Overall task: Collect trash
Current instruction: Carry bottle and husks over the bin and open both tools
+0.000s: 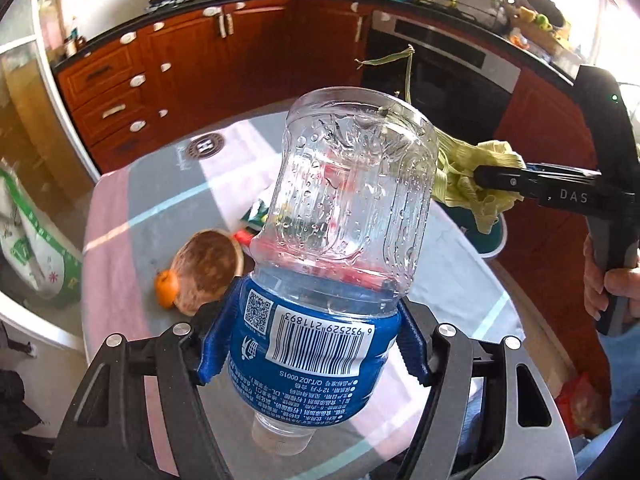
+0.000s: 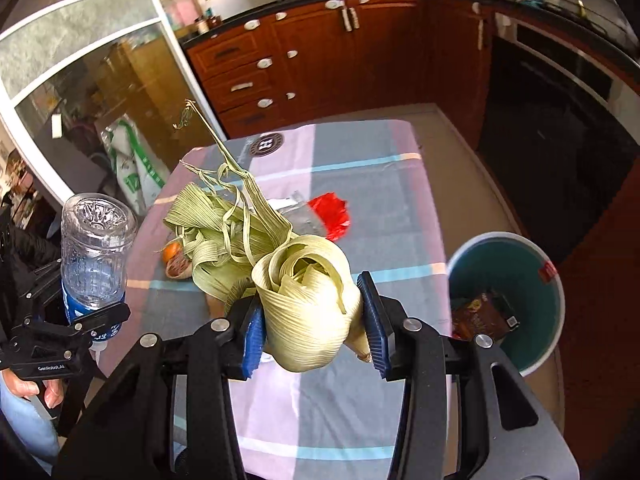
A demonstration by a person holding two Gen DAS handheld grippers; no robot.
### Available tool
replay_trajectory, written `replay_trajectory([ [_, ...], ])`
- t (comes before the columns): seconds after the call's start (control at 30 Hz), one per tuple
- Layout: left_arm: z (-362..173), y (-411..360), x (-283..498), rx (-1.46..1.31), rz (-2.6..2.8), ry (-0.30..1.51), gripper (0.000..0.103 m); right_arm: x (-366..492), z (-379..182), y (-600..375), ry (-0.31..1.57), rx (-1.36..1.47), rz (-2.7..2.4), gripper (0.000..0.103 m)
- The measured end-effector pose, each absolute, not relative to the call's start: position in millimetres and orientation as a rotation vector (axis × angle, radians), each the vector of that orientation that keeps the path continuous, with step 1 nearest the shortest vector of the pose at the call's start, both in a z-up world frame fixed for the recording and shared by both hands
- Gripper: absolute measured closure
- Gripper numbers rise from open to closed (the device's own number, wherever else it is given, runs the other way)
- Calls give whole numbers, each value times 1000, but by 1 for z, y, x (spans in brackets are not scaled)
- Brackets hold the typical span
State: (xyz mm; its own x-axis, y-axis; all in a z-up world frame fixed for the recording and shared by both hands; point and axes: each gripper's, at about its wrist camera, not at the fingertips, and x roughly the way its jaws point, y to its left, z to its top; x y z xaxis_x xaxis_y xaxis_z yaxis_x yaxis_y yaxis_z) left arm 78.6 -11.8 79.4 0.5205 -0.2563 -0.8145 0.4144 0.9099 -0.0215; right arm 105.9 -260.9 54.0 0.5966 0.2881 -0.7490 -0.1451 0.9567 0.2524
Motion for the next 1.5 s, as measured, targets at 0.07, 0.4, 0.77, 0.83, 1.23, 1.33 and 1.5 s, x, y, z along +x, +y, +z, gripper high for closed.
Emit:
replay_trajectory([
  [0.07,80,-51,87,215,-463,951,33,102,51,-296,878,213,199,62],
  [0.4,35,-240,117,426,-693,1058,33,82,-2,-433,909,383,-24,62],
  [0.77,-40,-332,162,554,-715,1232,33,105,-72,-483,1020,455,-115,61],
  [0.83,-50,-338,168,562,-710,1257,33,115,-85,-484,1052,468,-113,60],
  [1.23,-89,-348,191,568,-673,1333,29,146,-120,-473,1149,458,-96,47],
  [1.33,-84,-342,196,537,-675,1328,28,144,-119,-476,1143,480,-101,34],
  [1.5,-77,-335,194,507,-670,1317,27,143,-121,-474,1141,482,-104,27],
])
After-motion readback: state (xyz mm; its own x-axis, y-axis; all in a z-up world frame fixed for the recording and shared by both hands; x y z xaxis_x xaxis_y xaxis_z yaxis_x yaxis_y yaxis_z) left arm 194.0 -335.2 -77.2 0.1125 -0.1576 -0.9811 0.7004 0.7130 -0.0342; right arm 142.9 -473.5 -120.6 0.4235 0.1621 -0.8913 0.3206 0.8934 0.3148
